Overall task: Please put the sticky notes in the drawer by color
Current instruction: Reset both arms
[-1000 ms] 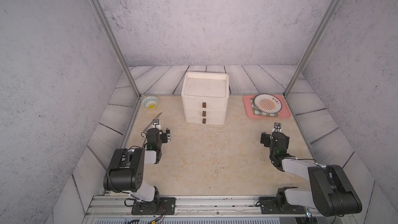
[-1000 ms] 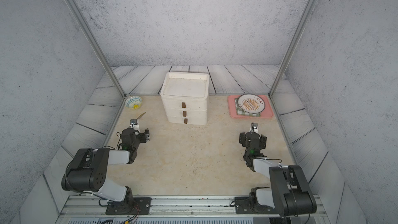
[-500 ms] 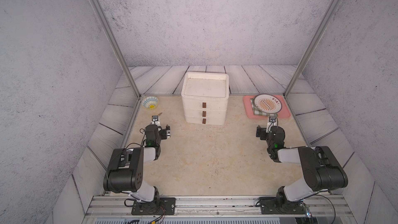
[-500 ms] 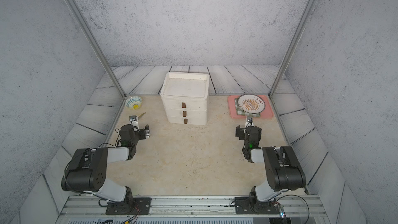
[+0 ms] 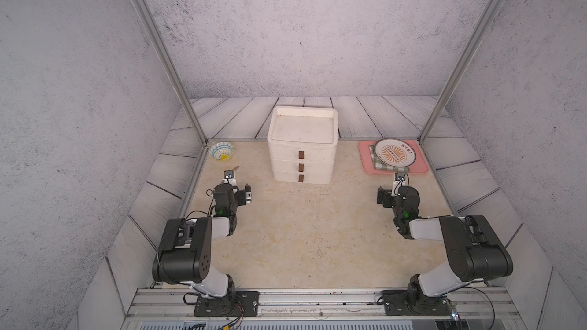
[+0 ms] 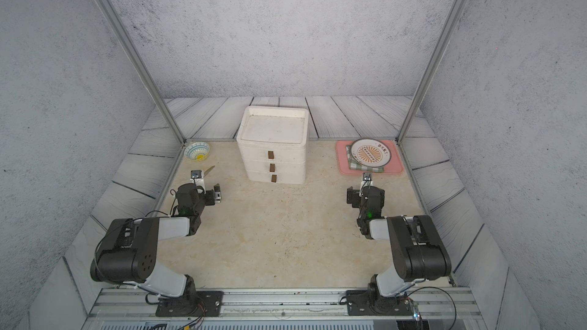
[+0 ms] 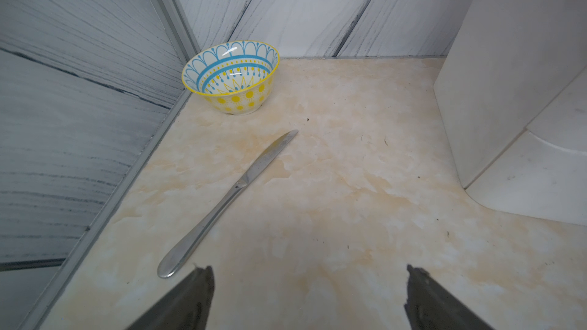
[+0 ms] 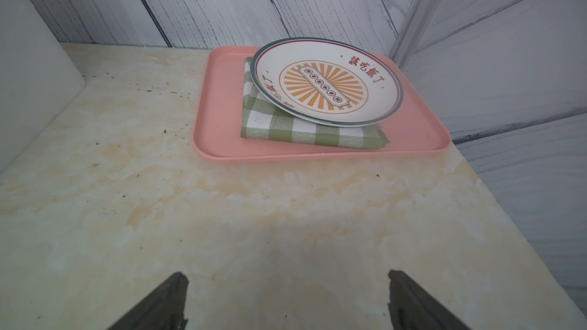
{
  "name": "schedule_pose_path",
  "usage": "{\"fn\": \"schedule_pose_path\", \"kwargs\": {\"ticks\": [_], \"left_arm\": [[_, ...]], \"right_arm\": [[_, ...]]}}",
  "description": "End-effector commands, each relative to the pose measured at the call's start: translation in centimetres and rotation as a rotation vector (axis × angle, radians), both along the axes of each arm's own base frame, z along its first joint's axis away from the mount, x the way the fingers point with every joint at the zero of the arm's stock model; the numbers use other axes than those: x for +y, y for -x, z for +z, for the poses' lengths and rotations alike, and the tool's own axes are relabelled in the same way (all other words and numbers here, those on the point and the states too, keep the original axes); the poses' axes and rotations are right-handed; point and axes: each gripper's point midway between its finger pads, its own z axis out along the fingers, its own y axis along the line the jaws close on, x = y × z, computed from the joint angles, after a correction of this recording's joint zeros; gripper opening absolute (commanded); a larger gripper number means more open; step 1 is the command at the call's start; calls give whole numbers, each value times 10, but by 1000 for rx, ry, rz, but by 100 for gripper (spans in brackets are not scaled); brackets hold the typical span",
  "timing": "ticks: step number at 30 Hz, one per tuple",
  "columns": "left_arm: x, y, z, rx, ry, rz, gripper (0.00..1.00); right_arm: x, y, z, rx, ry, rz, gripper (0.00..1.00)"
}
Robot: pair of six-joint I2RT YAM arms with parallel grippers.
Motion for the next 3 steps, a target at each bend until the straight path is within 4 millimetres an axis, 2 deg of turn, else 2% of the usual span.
{"fn": "schedule_pose_path", "kwargs": {"ticks": [1,3], "left_arm": [[0,-3,6,-10,-1,-9,99],[0,-2,6,-12,-2,-9,98]], "right_arm": [[0,-4,10,-20,0,2,99],[0,-4,10,-20,0,2,99]]}}
